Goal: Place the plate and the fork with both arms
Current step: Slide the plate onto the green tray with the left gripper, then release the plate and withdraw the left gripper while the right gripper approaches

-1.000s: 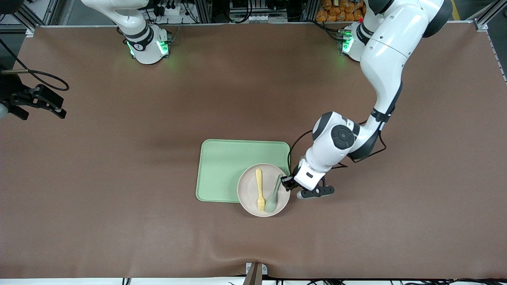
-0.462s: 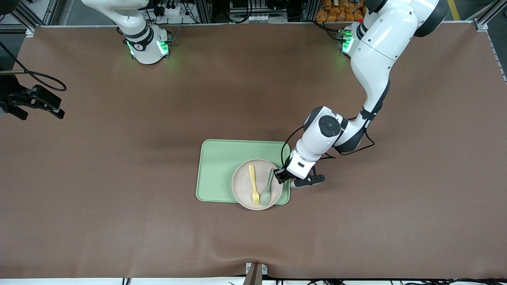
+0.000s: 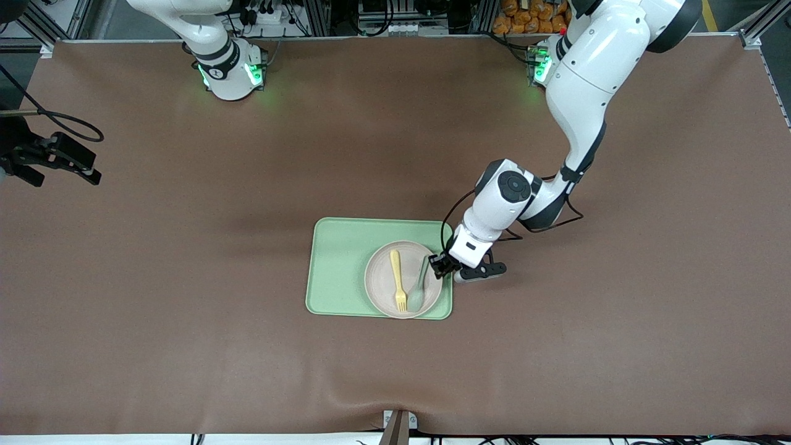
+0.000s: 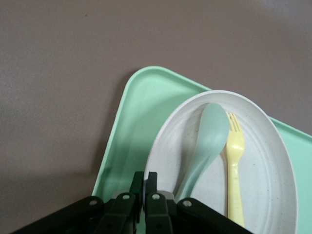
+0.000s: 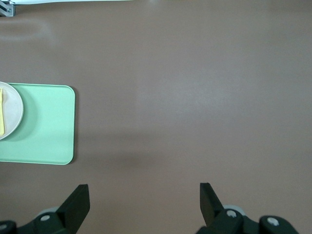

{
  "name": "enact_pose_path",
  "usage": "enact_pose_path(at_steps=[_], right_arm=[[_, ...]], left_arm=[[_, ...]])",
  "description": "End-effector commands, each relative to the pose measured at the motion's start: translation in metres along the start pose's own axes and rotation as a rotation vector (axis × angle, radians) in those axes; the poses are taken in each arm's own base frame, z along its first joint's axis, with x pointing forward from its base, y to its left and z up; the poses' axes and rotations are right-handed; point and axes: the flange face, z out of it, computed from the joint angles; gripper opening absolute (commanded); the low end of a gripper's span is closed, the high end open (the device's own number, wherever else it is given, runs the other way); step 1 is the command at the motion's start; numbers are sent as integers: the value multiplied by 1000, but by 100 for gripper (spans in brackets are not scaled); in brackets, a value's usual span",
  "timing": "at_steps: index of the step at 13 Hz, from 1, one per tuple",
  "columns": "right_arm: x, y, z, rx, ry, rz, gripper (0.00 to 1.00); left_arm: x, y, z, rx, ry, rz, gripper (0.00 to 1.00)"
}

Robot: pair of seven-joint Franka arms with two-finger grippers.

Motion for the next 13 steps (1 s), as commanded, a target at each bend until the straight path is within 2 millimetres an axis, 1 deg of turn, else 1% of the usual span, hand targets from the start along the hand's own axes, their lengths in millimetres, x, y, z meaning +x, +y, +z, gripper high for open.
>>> enact_pose_path(at_steps=[1, 3, 5, 7, 9, 10, 12, 13], right_arm=[[1, 2, -3, 18, -5, -1, 100], [1, 1, -2, 18, -8, -2, 100], [0, 3, -1, 18, -12, 1, 100], [0, -6, -1, 19, -16, -13, 100], [0, -9, -2, 20, -15, -21, 100], [0, -10, -2, 23, -15, -22, 100], [-1, -26, 3, 31, -37, -49, 100], [-3, -30, 6, 30, -57, -59, 100]], left_arm=[[-15, 2, -9, 9, 5, 3, 0], [-21, 2, -5, 14, -4, 8, 0], [-22, 3, -4, 14, -5, 9, 0], [-21, 2, -4, 14, -4, 7, 2], [-15, -3, -5, 15, 3, 17, 100], [-12, -3, -7, 16, 8, 24, 100], [-5, -2, -14, 11, 23, 40, 100], [1, 1, -23, 8, 43, 71, 100]])
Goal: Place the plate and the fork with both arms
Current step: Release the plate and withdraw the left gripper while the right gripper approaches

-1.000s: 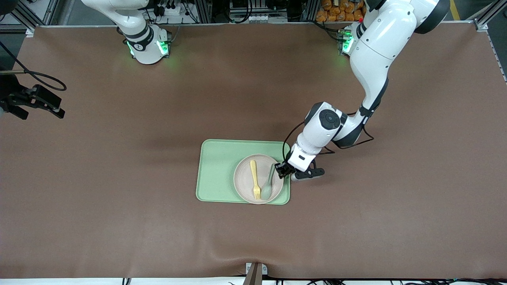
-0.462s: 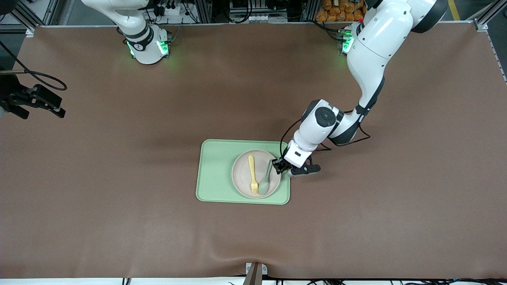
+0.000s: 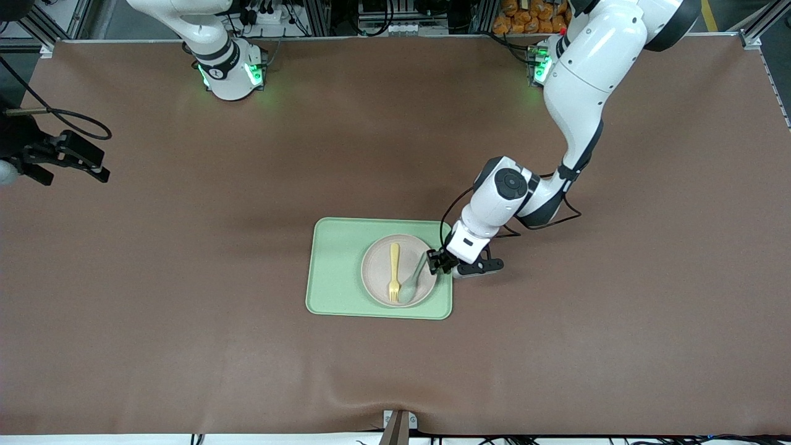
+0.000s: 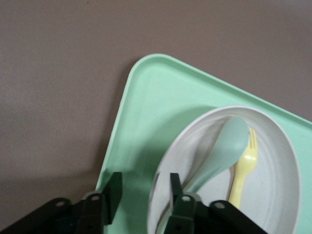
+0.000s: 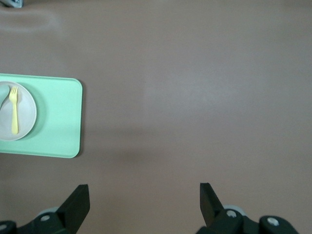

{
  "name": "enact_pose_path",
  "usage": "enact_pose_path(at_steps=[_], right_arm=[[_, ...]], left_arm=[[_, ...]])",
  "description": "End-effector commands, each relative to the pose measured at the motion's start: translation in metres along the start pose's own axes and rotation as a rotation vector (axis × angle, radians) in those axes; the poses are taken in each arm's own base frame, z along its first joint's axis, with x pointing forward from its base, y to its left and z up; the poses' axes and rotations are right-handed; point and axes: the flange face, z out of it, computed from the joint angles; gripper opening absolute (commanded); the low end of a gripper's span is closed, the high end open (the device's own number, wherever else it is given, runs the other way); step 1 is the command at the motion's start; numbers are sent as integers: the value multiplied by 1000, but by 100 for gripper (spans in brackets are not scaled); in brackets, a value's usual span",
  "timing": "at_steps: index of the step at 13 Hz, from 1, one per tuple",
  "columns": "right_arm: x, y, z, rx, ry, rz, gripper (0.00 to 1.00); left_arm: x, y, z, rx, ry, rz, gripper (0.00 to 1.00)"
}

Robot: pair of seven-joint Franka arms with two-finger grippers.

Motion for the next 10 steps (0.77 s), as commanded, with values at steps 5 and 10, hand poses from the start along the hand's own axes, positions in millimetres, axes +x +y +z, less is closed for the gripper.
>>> enact_pose_path(at_steps=[5, 10], right_arm=[[13, -35, 32, 23, -71, -66, 100], [47, -83, 85, 93, -58, -71, 100]], left_arm=[[75, -23, -85, 5, 156, 25, 100], [107, -35, -160, 167, 93, 52, 100]])
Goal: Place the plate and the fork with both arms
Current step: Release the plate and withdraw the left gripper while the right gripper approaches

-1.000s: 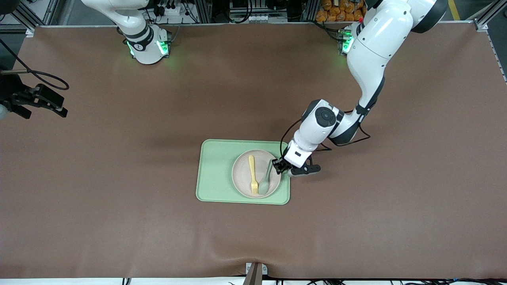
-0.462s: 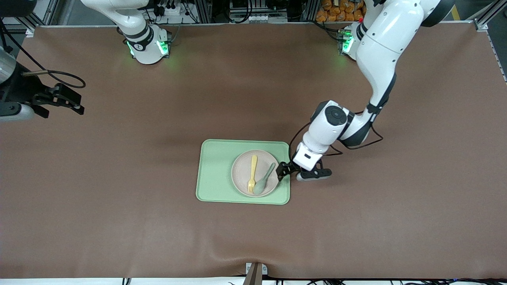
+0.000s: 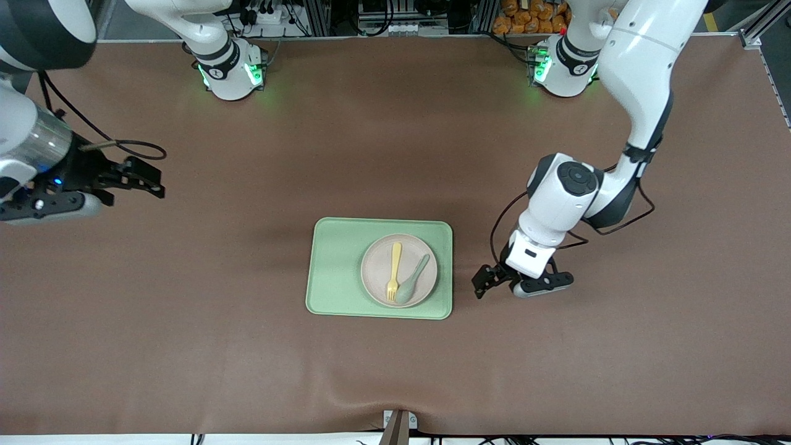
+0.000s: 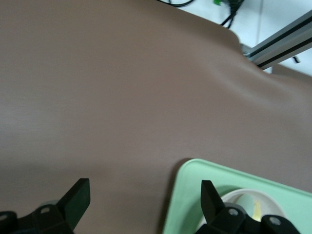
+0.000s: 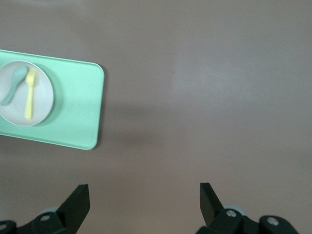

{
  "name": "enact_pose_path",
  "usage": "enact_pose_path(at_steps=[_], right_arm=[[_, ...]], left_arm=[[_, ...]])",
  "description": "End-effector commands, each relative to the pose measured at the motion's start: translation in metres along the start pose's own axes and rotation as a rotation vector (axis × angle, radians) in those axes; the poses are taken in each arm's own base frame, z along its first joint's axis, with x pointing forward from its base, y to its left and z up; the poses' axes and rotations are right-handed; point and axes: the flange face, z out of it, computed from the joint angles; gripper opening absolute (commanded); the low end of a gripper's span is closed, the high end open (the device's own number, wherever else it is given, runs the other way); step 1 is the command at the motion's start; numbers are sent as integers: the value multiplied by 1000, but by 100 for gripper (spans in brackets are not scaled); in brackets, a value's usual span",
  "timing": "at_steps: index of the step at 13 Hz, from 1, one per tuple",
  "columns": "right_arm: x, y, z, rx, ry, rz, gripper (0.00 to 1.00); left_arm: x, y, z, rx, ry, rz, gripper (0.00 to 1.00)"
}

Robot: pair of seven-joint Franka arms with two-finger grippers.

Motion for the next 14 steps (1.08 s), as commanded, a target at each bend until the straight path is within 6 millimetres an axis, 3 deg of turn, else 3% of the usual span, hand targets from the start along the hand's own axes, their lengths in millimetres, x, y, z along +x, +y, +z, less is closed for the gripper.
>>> enact_pose_path(at_steps=[1, 4, 9, 11, 12, 14], right_arm=[[27, -31, 33, 29, 13, 50, 100], [62, -83, 85, 39, 51, 63, 100], [108, -162, 148, 59, 90, 154, 100], [114, -189, 184, 69, 114, 145, 100], [112, -215, 205, 72, 132, 185, 100], [112, -235, 240, 31, 162, 204, 100]], left_arm=[[11, -11, -43, 83, -28, 52, 100], [26, -25, -78, 148, -60, 86, 100], [56, -38, -132, 243, -168, 143, 100], [64, -35, -163, 253, -198, 163, 100], [74, -46, -180, 238, -210, 151, 100], [86, -60, -213, 213, -238, 165, 100]])
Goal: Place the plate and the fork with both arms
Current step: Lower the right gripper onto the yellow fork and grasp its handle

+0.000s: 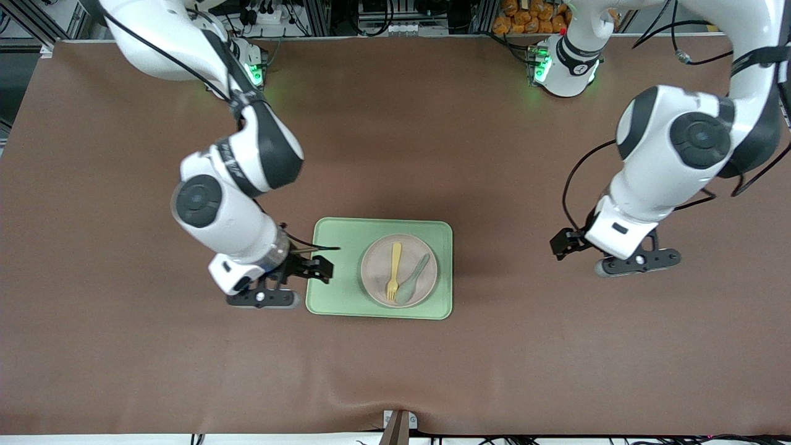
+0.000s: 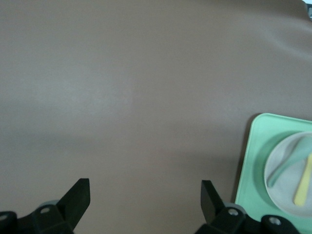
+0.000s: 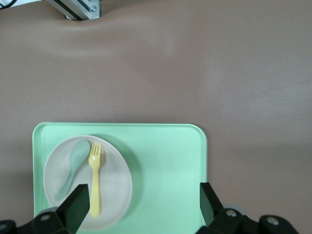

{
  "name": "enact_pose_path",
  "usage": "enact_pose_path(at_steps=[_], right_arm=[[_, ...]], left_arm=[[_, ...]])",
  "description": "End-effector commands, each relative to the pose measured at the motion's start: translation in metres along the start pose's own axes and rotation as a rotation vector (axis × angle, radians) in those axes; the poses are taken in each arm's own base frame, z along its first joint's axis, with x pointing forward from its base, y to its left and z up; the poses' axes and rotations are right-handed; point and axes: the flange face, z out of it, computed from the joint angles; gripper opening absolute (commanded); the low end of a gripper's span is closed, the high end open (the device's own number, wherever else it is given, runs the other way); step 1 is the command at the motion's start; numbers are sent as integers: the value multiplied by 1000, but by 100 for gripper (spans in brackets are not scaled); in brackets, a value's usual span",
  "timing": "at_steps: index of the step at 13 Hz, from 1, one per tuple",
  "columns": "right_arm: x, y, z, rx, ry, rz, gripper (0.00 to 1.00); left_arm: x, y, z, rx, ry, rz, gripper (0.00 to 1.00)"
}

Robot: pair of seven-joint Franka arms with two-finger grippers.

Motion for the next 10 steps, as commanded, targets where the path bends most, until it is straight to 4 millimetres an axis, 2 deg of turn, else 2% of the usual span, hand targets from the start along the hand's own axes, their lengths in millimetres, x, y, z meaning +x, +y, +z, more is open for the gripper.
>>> enact_pose_path(at_steps=[1, 3, 4, 5, 8, 10], right_arm=[[-9, -36, 36, -26, 26, 9, 100], [-22, -60, 61, -31, 15, 47, 100], [-31, -78, 76, -31, 9, 27, 100], [-34, -85, 90, -39, 11, 13, 100], [-52, -109, 125, -58, 8, -35, 100], [-59, -114, 138, -65, 12, -60, 95]], left_arm=[[-1, -36, -44, -28, -35, 33, 100], [-6, -58, -72, -24, -41, 71, 100], [-10, -67, -86, -18, -41, 87, 100], [-16, -71, -97, -10, -49, 107, 100], [-22, -78, -113, 1, -75, 136, 100], [-20, -86, -120, 0, -65, 122, 100]])
